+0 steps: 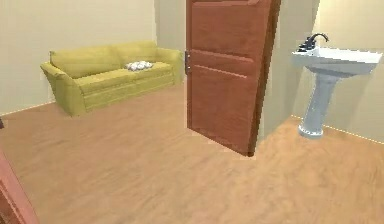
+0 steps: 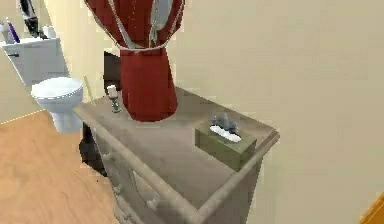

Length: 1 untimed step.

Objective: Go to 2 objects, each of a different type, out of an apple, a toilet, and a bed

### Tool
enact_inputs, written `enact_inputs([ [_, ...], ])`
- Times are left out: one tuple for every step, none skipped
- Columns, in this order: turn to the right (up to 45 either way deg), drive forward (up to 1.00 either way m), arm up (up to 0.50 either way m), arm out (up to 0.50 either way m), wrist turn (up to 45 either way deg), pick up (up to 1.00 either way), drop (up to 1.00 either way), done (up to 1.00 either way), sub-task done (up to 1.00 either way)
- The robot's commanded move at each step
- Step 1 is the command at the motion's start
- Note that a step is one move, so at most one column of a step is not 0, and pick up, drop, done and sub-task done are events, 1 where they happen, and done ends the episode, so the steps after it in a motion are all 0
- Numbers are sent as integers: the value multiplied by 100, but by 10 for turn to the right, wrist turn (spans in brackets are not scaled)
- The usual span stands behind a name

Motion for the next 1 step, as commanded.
enact_inputs([
  [390,0,0,0,0,0,0,0,0],
])
